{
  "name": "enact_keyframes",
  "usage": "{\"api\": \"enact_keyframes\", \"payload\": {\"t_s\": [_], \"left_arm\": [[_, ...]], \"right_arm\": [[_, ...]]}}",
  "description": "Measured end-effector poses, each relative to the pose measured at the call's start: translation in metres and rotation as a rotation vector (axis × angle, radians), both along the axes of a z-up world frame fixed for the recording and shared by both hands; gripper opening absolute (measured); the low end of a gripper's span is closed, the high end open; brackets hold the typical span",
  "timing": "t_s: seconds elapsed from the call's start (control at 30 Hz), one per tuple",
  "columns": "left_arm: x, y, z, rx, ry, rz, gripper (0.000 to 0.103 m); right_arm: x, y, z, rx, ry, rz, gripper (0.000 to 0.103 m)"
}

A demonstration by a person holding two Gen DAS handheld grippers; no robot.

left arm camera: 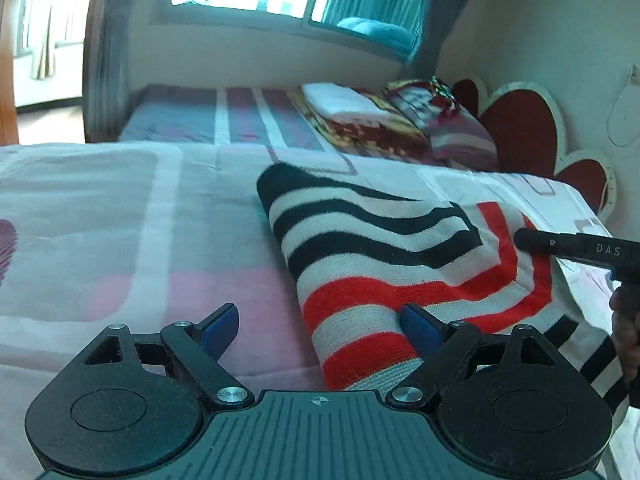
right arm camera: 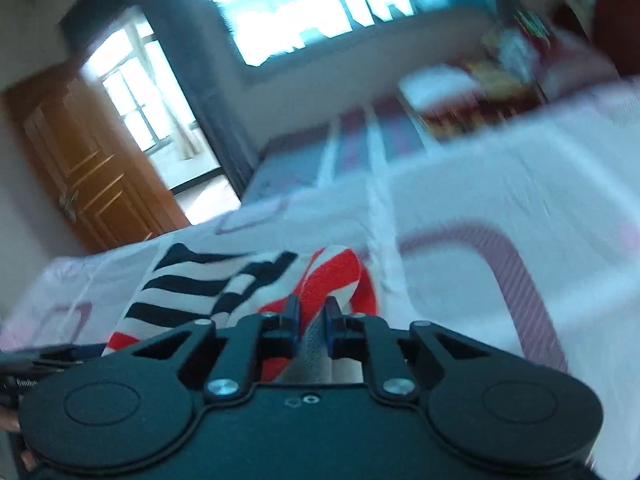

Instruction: Fold small clothes

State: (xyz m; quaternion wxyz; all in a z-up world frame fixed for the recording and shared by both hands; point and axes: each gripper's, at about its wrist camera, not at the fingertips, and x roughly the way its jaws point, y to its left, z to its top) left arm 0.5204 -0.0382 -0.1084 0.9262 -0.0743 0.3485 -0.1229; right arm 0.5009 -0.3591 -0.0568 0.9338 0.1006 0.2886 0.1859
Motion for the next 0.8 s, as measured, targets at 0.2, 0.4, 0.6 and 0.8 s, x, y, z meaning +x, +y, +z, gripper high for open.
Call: {"api": "enact_keyframes", "payload": {"t_s": [0.2,0.4,0.6,0.8], "left_arm": [[0.012,-0.006,-0.002,0.004,0.042,-0.044,0.088],[-0.011,0.013,0.022,-0.038,-0.044,-0.013,0.088],[-0.021,-0.003,0.018,-0.023,-0.012,-0.055,0.088],[-0.025,-0.014,0.011,0.044,0.024,-0.042,0.088]], "right_arm": [[0.021,-0.003,-0.032,-0.056,0.09,-0.042,0.011],[-0.015,-0.008,-0.002,-0.049,0.022,-0.092,0.036],[-0.057,0.044,0.016,-0.171,-0.049,0.071,0.031],[-0.066,0.075,-0.01,-0.433,-0.028,0.079,0.02]]}}
